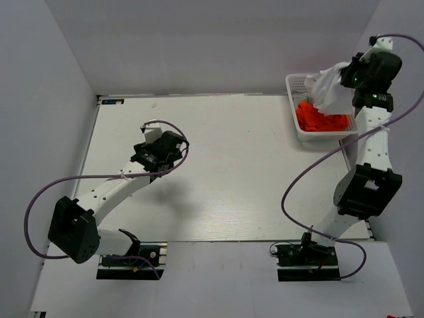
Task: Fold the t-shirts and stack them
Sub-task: Grab crumpled tshirt from bin with the right arm, then move the tshirt to the center of the board
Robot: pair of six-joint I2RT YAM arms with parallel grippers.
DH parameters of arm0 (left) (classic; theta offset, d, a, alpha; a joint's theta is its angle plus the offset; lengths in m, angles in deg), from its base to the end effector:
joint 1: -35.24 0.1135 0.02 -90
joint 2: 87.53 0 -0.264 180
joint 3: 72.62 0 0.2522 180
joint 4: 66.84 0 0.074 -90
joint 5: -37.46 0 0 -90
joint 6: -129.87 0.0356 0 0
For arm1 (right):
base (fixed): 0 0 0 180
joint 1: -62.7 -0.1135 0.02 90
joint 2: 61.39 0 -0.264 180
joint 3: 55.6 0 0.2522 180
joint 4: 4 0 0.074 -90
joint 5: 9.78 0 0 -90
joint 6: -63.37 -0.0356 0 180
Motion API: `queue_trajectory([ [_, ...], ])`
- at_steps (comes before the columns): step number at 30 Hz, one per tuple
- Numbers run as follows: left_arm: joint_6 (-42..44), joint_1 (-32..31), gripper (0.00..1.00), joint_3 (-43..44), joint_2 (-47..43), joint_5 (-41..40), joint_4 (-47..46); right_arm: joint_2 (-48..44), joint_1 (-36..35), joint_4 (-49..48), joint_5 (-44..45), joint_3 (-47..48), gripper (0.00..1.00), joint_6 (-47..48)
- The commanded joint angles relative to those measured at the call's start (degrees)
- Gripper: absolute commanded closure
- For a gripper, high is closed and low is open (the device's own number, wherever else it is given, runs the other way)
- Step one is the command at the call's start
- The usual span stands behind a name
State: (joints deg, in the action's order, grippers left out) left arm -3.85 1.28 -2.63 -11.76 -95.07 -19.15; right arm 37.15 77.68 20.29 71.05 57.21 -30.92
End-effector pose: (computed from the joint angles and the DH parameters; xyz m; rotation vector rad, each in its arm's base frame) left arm 0.2338 -0.1285 0.2635 -0.4675 2.1626 0.2110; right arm 0.3986 -0.1008 0.4177 0.1758 1.7345 0.0030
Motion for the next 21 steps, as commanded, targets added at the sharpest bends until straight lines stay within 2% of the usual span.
queue_trajectory([
  [1,0.9,0.2,0.01,-0.6,-3.3,0.2,-1.8,-5.1,0.3,-3.6,-2.6,7.0,1.0,0.5],
  [11,2.6,0.2,0.01,-3.0,-7.8,1.9,-4.9,-6.3,0.1,-1.6,-10.6,23.3,1.0,-3.4],
  [21,2.6,0.2,0.01,-3.0,-9.0,2.4,-4.9,-6.2,0.1,-1.9,-11.1,23.0,1.0,-4.1],
])
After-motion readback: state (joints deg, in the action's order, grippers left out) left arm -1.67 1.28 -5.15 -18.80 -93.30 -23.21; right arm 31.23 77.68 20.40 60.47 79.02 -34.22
